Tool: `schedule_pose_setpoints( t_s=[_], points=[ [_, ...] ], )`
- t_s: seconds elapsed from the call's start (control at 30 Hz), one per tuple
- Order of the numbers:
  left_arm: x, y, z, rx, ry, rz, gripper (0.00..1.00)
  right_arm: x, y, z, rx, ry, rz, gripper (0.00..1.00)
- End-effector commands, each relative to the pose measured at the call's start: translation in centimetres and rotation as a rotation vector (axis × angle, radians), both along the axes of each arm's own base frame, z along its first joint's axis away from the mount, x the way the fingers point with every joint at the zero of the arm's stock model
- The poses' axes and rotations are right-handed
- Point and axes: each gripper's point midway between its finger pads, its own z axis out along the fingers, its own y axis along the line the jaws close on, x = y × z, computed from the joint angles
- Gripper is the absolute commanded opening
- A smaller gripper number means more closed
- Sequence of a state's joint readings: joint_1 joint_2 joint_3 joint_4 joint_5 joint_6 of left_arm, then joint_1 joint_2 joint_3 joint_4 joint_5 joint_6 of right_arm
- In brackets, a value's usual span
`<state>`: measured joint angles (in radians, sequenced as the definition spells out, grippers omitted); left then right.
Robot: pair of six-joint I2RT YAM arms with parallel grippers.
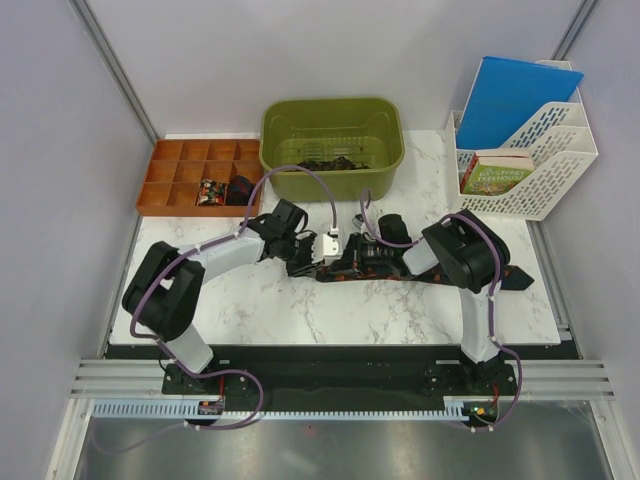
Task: Roll the ties
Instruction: Roll the tie at the center of the board.
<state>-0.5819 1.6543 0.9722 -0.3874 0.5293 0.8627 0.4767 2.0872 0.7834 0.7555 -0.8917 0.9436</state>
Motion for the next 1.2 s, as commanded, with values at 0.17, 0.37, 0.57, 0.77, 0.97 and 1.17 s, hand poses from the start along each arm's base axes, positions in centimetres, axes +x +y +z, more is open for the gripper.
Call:
schedule_pose_setpoints(
  t_s=[0.17,0.37,0.57,0.77,0.97,1.17],
  points=[
    [0.3,-6.0,3.2,-0.101,0.010,-0.059,0.32,-1.2,-0.8,-5.4,-0.163,0.084,-0.058,0.03],
    [-0.5,-6.5,1.9,-0.082,0.057,-0.066,0.36,-1.2,-0.7,-5.2,-0.161,0.077,-0.052,0.03],
    [-1.5,-6.2,0.9,-0.075,0.104,-0.073,0.47,-1.2,-0.8,-5.5,-0.168,0.080,-0.054,0.00],
    [-1.1,-5.9,0.8,-0.063,0.091,-0.046,0.48,-1.5,-1.3,-6.2,-0.185,0.097,-0.054,0.00],
    [-1.0,-5.8,0.3,-0.042,0.070,-0.068,0.35,-1.5,-1.1,-5.9,-0.170,0.098,-0.048,0.00],
    [0.0,-4.5,0.1,0.018,0.092,-0.022,0.53,-1.3,-1.2,-5.6,-0.160,0.093,-0.048,0.00]
  ],
)
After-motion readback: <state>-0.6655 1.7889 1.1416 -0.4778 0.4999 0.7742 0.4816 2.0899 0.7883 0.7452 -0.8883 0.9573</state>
